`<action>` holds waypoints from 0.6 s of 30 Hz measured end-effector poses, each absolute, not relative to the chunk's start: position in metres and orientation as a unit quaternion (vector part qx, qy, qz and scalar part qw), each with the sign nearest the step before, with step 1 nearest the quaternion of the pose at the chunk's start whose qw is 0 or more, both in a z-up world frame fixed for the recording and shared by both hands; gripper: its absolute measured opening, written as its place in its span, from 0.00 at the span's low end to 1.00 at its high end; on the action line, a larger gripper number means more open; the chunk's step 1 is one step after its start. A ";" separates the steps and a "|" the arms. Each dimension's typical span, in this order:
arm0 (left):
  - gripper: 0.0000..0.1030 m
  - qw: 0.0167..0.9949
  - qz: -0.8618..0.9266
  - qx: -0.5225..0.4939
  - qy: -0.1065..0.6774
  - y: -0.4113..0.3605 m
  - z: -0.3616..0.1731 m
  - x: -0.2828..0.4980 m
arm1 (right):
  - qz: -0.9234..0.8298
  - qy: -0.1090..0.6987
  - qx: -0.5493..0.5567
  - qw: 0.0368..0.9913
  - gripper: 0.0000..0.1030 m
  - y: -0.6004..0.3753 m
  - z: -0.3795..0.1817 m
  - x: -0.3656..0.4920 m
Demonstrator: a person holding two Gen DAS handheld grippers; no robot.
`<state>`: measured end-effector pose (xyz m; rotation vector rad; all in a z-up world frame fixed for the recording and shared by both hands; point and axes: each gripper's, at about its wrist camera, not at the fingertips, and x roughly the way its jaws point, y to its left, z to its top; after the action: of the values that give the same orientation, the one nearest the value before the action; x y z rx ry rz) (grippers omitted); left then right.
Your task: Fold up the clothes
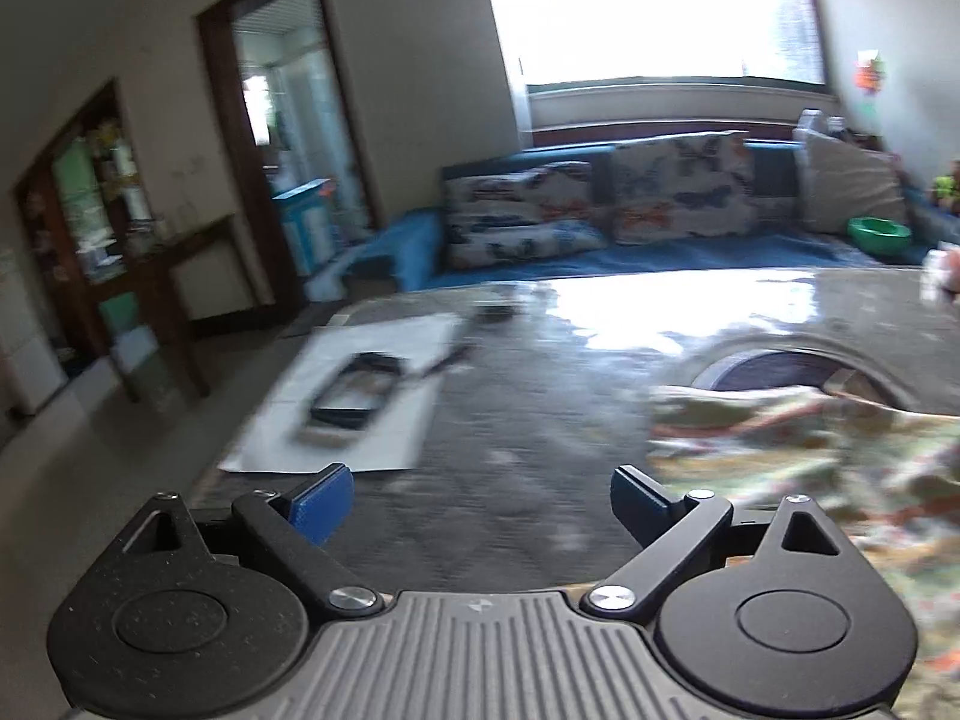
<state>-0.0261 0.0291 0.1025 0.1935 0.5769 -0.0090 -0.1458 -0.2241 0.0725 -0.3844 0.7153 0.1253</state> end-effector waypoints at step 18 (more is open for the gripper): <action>0.92 0.896 -0.222 0.165 0.347 -0.128 0.034 -0.048 | -0.211 0.341 -0.003 0.916 0.26 -0.357 0.087 -0.227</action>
<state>-0.0482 -0.1282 0.0340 0.3414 0.7195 -0.4605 -0.2267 -0.3572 0.0872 -0.0070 0.7025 -0.4347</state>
